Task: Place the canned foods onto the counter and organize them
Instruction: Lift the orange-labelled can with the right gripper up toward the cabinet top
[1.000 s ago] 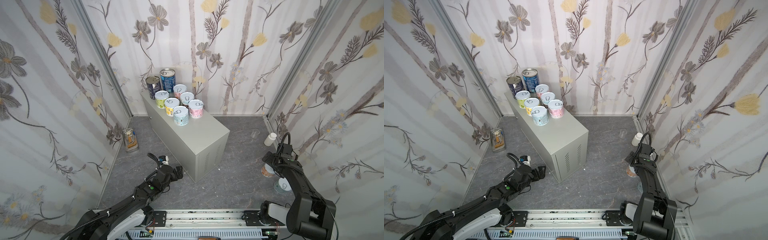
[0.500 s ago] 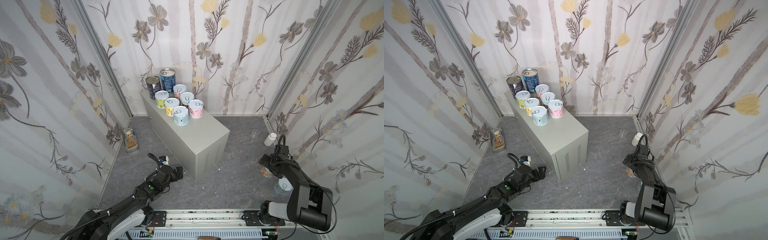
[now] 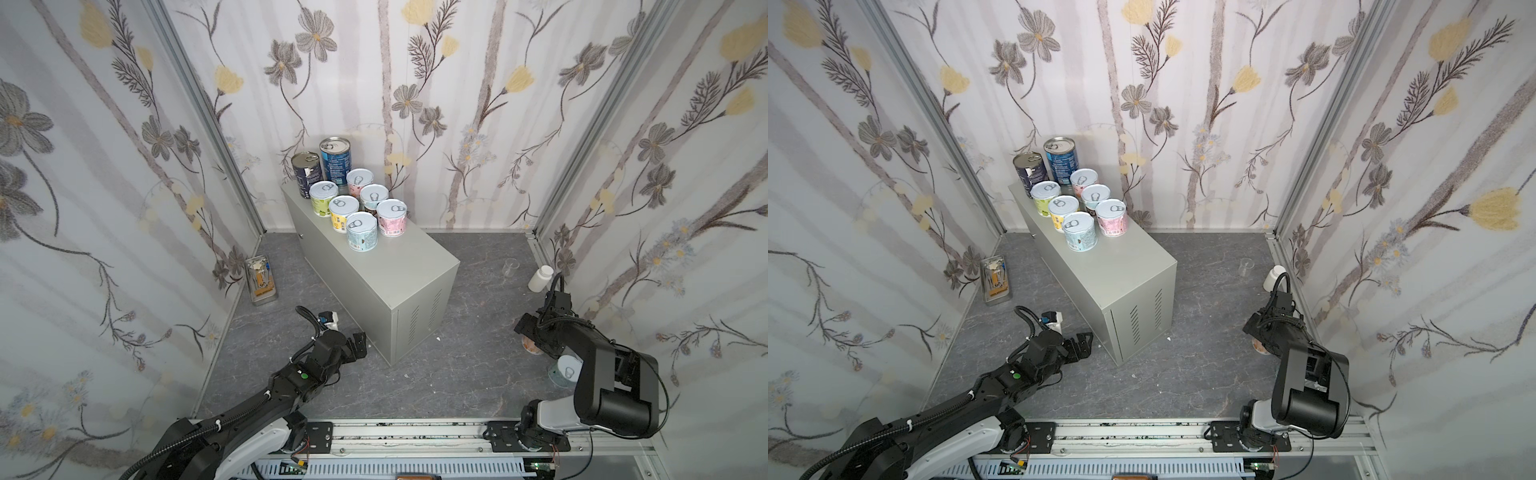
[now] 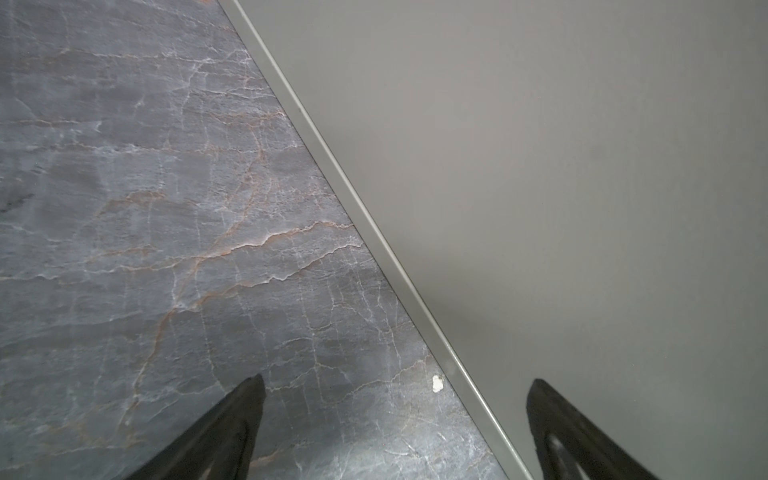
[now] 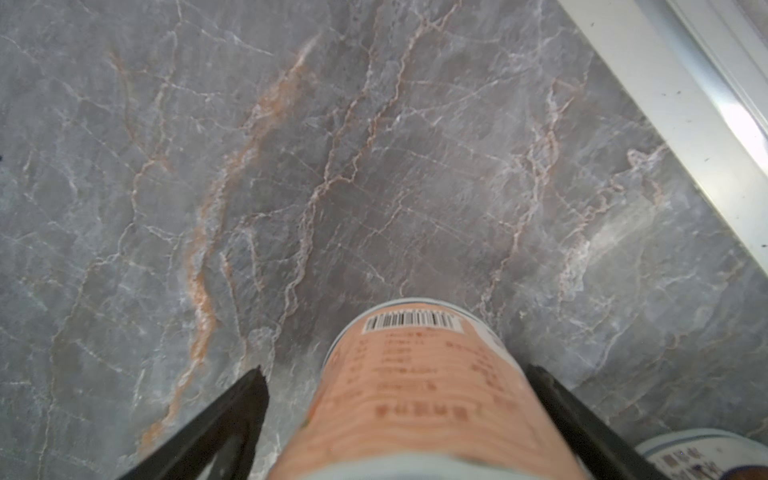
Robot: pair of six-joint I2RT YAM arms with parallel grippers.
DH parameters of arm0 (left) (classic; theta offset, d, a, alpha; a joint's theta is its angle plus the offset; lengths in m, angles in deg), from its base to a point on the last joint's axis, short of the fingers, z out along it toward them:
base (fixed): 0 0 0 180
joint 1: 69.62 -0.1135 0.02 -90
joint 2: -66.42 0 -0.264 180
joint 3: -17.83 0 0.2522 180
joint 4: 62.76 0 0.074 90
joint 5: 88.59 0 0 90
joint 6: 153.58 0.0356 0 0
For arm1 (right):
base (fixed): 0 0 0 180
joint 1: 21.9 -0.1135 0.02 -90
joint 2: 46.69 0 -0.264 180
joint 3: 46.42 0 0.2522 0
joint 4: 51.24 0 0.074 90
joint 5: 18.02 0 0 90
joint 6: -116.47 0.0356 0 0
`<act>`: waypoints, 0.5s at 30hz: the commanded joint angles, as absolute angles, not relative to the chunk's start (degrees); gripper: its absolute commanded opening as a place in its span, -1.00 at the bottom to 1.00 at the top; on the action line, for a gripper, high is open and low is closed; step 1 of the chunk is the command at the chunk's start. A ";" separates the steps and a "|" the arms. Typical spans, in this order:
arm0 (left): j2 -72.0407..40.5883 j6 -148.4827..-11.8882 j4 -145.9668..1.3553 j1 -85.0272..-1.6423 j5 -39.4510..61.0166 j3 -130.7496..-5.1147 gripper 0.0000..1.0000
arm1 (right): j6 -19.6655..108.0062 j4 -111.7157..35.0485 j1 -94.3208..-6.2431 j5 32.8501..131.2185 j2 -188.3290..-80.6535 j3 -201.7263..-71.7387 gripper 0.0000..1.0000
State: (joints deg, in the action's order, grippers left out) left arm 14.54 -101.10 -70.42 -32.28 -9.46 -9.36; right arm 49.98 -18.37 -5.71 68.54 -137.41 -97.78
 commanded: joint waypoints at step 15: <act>15.42 -101.06 -69.05 -32.29 -9.76 -9.06 1.00 | 47.95 -20.62 -6.78 69.77 -135.72 -98.24 0.08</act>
